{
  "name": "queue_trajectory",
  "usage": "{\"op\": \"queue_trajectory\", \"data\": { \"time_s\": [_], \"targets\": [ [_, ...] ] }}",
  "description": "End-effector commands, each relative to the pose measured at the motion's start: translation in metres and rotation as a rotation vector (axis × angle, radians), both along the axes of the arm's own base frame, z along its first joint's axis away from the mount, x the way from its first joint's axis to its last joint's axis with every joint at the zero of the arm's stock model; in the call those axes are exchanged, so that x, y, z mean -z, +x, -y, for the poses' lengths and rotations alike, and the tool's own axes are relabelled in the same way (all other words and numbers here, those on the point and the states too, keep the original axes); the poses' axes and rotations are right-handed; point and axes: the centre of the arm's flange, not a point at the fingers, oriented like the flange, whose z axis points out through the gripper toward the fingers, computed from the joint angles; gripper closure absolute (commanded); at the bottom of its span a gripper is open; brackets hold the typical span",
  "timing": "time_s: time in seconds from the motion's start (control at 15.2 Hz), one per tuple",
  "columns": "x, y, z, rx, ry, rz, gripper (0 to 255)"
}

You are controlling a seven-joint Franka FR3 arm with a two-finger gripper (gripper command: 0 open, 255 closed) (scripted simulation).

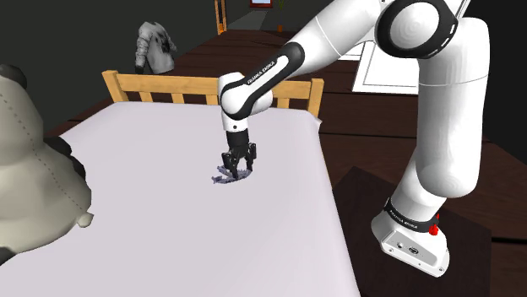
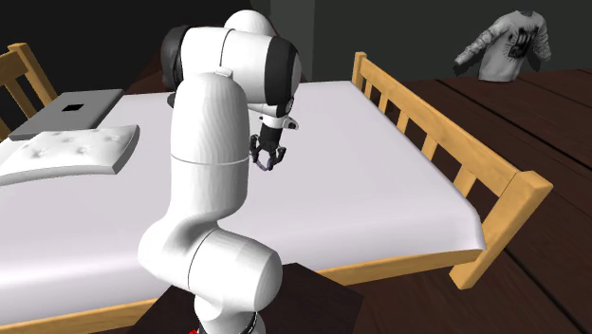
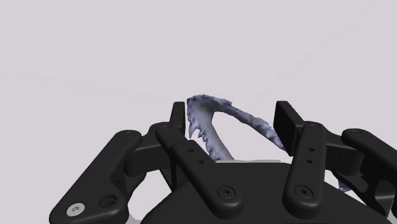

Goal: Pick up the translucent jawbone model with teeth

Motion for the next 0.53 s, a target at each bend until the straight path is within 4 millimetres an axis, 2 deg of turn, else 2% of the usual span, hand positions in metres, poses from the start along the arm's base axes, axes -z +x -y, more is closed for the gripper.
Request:
{"op": "queue_trajectory", "data": {
  "time_s": [0.0, 0.46],
  "targets": [
    [-0.01, 0.001, 0.001, 0.0, 0.0, 0.0, 255],
    [-0.047, 0.001, 0.001, 0.0, 0.0, 0.0, 255]
  ]
}}
